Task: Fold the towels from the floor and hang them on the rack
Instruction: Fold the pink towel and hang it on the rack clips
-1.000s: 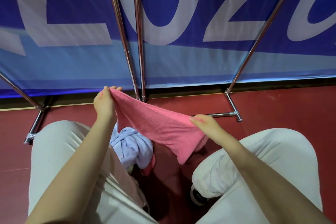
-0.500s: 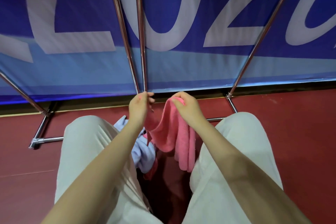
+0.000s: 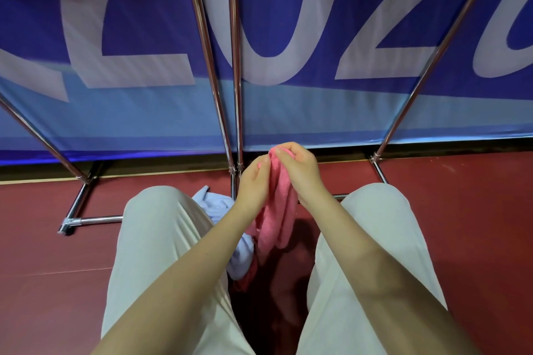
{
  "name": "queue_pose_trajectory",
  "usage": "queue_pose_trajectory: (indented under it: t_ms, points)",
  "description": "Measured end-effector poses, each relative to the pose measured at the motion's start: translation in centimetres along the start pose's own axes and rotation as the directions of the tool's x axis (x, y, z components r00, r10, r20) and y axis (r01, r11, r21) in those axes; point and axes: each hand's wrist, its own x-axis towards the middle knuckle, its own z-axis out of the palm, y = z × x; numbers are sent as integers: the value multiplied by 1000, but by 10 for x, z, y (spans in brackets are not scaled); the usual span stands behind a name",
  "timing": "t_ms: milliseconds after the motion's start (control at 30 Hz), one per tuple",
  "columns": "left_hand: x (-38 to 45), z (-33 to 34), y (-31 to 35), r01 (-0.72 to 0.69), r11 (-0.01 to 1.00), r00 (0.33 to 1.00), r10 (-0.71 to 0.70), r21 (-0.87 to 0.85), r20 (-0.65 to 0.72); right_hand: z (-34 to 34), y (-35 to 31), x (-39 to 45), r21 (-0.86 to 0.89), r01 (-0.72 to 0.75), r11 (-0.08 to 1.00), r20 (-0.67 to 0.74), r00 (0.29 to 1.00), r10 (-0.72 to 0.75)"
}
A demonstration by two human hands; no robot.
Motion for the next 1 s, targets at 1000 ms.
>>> queue_pose_trajectory:
  t_ms: [1000]
  points:
    - [36,-95,-16,27,998,881,1,52,-473,-60,62,-8,-575,210,791,307,951,-29]
